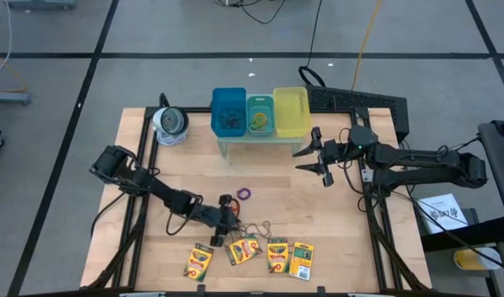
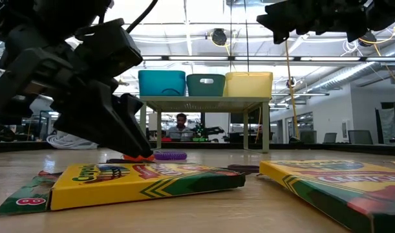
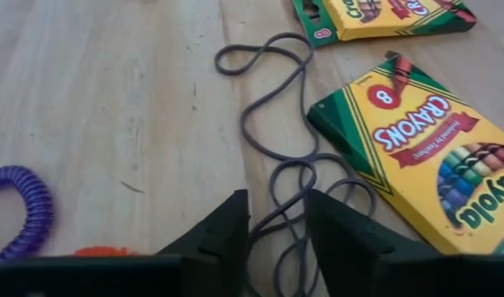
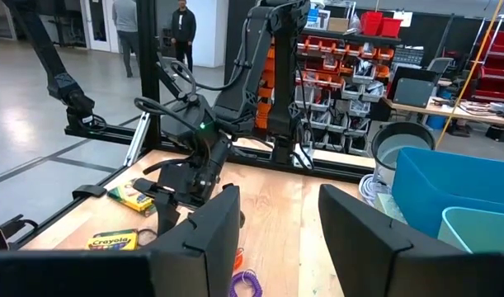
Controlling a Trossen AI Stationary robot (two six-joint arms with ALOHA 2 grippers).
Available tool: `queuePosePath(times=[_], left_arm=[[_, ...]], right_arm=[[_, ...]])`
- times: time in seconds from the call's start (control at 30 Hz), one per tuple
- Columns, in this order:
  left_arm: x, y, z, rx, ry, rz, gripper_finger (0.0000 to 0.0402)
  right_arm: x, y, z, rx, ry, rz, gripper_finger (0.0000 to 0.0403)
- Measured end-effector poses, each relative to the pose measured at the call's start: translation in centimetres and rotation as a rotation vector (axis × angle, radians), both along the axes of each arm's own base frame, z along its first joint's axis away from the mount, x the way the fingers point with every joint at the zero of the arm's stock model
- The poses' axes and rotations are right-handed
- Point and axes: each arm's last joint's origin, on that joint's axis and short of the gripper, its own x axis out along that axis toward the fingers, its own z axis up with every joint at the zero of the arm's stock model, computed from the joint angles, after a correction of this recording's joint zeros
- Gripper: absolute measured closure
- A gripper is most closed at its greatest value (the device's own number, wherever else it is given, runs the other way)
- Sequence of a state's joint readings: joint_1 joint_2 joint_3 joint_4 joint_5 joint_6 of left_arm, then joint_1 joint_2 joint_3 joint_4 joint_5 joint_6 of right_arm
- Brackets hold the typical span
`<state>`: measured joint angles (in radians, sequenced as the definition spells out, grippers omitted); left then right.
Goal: Pick & Place Office Desk Supplies
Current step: Put the purple rubber band into the blue bin on the shelf
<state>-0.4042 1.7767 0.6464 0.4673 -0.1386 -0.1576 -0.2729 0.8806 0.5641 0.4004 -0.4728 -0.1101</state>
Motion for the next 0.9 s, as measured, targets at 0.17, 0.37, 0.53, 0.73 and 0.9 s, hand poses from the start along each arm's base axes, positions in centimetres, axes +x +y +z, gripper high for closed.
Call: queuePosePath(times=[0.17,0.37,0.53,0.73,0.9], left_arm=[[0.1,0.0,0.1,-0.006,-0.010,0.001,0.0305],[0.0,0.0,-0.1,-0.006,-0.002,0.003,0.0309],[0.3,0.0,-1.2,-0.103,0.020,0.103,0.0309],[0.6,-0.1,-2.0,-0.082,0.011,0.078,0.0309],[0.5,0.1,-2.4,-0.013,0.023,0.050,0.0309]], right_arm=[[0.0,0.0,0.0,0.000,0.000,0.000,0.0248],[0.0,0.0,0.0,-0.002,0.000,0.000,0.0248],[0.0,0.0,0.0,-0.004,0.000,0.000,0.0248],[0.0,0.0,0.0,-0.006,0.000,-0.003,0.0248],[0.0,0.0,0.0,-0.007,-0.001,-0.005,0.0248]])
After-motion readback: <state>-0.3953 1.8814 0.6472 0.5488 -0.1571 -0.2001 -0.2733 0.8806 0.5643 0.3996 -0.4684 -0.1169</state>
